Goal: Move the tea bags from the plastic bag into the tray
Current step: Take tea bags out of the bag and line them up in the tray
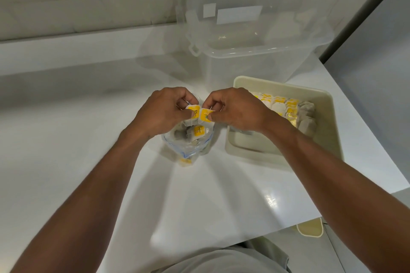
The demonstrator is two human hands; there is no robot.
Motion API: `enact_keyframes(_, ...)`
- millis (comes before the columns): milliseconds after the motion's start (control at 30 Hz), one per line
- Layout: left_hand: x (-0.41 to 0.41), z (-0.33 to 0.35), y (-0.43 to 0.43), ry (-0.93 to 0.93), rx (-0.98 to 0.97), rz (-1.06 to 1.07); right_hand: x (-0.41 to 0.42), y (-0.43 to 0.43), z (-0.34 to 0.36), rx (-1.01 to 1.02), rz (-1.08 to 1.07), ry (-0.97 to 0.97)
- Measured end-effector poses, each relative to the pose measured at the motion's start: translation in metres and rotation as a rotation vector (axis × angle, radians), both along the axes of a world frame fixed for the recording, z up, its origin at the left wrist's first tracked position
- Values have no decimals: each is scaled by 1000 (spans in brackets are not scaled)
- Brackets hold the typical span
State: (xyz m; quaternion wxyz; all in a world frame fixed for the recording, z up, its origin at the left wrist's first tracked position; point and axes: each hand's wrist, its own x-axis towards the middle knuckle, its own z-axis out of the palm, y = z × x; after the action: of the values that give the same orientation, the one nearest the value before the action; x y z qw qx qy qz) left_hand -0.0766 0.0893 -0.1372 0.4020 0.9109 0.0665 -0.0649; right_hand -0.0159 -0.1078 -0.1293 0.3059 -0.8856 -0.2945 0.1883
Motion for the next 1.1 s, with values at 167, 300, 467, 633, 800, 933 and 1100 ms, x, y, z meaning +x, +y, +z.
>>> enact_keyframes(167,2,5,-5,-28,28,2,1,-9,2,12,-28,-23)
enact_keyframes(300,9,14,-14,-34,68,-30,2,-23,3,59,-78,-46)
enact_keyframes(467,21,26,-31,-76,98,-101,2,-40,2,134,-198,4)
enact_keyframes(633,30,37,-54,-128,106,-177,1,-61,7,170,-258,-6)
enact_keyframes(800,41,40,-80,-144,104,-242,0,-88,11,151,-329,-53)
enact_keyframes(933,49,39,-104,-131,123,-278,0,-113,11,123,-383,-59)
enact_keyframes(1100,61,33,-128,-113,199,-320,3,-141,7,101,-416,-48)
